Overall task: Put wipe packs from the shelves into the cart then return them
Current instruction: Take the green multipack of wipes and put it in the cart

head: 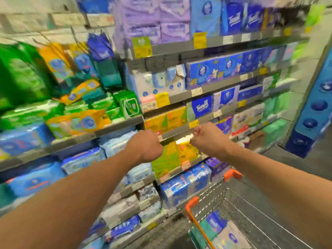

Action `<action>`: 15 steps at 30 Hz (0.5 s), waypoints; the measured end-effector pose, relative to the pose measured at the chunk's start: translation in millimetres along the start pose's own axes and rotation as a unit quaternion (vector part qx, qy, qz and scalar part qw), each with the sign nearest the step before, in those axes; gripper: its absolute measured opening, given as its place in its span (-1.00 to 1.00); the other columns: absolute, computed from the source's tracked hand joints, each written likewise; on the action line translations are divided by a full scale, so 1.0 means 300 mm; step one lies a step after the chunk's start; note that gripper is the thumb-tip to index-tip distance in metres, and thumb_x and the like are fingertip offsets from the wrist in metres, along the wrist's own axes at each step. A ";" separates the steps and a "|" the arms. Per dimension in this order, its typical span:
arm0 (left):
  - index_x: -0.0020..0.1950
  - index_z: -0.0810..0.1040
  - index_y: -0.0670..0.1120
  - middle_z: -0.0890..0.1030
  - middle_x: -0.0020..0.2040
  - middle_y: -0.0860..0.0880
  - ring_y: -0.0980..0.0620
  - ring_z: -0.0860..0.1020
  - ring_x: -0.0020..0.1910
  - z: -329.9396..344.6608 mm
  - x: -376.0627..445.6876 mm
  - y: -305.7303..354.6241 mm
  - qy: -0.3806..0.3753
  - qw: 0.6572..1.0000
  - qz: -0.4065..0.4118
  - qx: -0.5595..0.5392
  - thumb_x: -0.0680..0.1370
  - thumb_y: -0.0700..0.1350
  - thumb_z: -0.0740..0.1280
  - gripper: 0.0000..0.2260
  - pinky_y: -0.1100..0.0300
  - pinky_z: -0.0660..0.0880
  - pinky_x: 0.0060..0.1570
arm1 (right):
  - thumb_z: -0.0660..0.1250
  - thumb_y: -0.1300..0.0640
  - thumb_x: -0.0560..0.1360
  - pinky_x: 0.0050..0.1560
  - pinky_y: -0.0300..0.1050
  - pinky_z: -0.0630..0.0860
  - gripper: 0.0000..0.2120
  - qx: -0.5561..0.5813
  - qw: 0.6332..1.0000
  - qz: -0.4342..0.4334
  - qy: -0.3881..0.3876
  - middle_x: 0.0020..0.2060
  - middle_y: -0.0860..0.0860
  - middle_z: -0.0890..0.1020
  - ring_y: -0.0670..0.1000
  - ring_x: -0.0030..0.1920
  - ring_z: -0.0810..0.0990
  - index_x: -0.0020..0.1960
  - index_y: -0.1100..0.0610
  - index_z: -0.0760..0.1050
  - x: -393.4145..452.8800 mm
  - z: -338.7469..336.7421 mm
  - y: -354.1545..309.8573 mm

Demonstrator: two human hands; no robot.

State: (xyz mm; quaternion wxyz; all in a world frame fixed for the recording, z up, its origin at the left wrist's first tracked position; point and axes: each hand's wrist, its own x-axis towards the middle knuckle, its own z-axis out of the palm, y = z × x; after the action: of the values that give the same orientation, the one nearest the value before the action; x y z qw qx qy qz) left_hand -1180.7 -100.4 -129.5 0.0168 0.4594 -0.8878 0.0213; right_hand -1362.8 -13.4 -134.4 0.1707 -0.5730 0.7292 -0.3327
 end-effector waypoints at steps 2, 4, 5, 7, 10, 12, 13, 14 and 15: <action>-0.42 0.33 -0.16 0.50 -0.21 -0.29 -0.20 0.47 -0.27 -0.079 -0.058 -0.121 0.018 0.999 -0.032 0.011 0.55 -0.08 0.23 -0.64 0.04 0.40 -0.26 | 0.26 0.30 0.43 -0.37 -0.12 0.24 -0.74 0.008 1.000 -0.029 -0.002 -0.46 0.08 0.36 0.03 -0.42 0.27 -0.40 0.15 0.31 0.016 0.020 -0.137; -0.39 0.37 -0.18 0.53 -0.15 -0.30 -0.24 0.53 -0.16 -0.141 -0.130 -0.252 0.036 0.998 -0.059 0.015 0.56 -0.06 0.22 -0.65 0.06 0.40 -0.23 | 0.27 0.31 0.42 -0.37 -0.11 0.22 -0.70 0.019 0.998 -0.064 0.007 -0.41 0.14 0.42 0.03 -0.41 0.27 -0.42 0.12 0.26 0.028 0.053 -0.276; -0.31 0.46 -0.22 0.57 -0.10 -0.28 -0.25 0.58 -0.08 -0.168 -0.174 -0.317 0.045 0.996 -0.072 0.017 0.55 -0.05 0.22 -0.68 0.06 0.44 -0.20 | 0.27 0.31 0.42 -0.35 -0.11 0.23 -0.72 0.016 0.997 -0.080 0.008 -0.38 0.16 0.42 0.06 -0.39 0.29 -0.41 0.13 0.29 0.035 0.073 -0.346; -0.07 0.62 -0.24 0.63 0.01 -0.25 -0.25 0.60 0.03 -0.217 -0.274 -0.439 0.058 0.993 -0.098 0.028 0.56 -0.04 0.22 -0.70 0.07 0.51 -0.12 | 0.26 0.31 0.44 -0.34 -0.10 0.21 -0.77 -0.008 0.994 -0.110 -0.002 -0.38 0.15 0.42 0.11 -0.35 0.36 -0.38 0.20 0.34 0.042 0.124 -0.488; 0.06 0.64 -0.24 0.64 0.11 -0.28 -0.27 0.61 0.09 -0.269 -0.451 -0.629 0.066 0.988 -0.126 0.056 0.55 -0.07 0.23 -0.70 0.03 0.55 -0.01 | 0.25 0.30 0.45 -0.40 -0.05 0.15 -0.69 -0.039 0.986 -0.158 -0.022 -0.43 0.04 0.31 0.05 -0.38 0.28 -0.39 0.09 0.24 0.040 0.232 -0.697; 0.07 0.64 -0.23 0.65 0.09 -0.28 -0.28 0.61 0.08 -0.297 -0.571 -0.760 0.074 0.983 -0.157 0.058 0.53 -0.07 0.25 -0.71 0.02 0.55 -0.01 | 0.27 0.25 0.49 -0.34 -0.11 0.33 -0.71 -0.058 0.982 -0.176 -0.037 -0.40 -0.01 0.38 0.02 -0.36 0.36 -0.36 0.06 0.32 0.033 0.313 -0.828; 0.07 0.64 -0.23 0.64 0.09 -0.28 -0.28 0.61 0.08 -0.310 -0.629 -0.823 0.074 0.981 -0.171 0.061 0.53 -0.07 0.26 -0.71 0.03 0.55 -0.01 | 0.27 0.23 0.51 -0.31 -0.14 0.36 -0.71 -0.070 0.979 -0.187 -0.045 -0.39 -0.02 0.40 0.05 -0.32 0.39 -0.36 0.06 0.33 0.023 0.356 -0.894; 0.08 0.63 -0.24 0.64 0.09 -0.28 -0.28 0.61 0.08 -0.317 -0.688 -0.884 0.072 0.978 -0.186 0.060 0.54 -0.07 0.26 -0.71 0.03 0.55 -0.02 | 0.26 0.21 0.52 -0.32 -0.19 0.31 -0.69 -0.084 0.974 -0.205 -0.053 -0.41 -0.01 0.38 0.07 -0.31 0.38 -0.38 0.06 0.31 0.005 0.396 -0.961; 0.07 0.63 -0.24 0.64 0.09 -0.29 -0.29 0.60 0.08 -0.324 -0.747 -0.942 0.071 0.976 -0.200 0.052 0.55 -0.07 0.27 -0.72 0.03 0.55 -0.01 | 0.26 0.17 0.52 -0.38 -0.22 0.21 -0.66 -0.096 0.968 -0.226 -0.058 -0.43 -0.01 0.34 0.09 -0.32 0.35 -0.40 0.07 0.27 -0.014 0.439 -1.027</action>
State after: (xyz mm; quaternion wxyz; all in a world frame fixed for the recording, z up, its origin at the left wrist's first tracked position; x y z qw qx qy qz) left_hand -819.6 -75.6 -37.1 0.0601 0.6251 -0.7722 0.0967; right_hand -1056.2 -84.9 -19.9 0.0768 -0.7550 0.5982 -0.2573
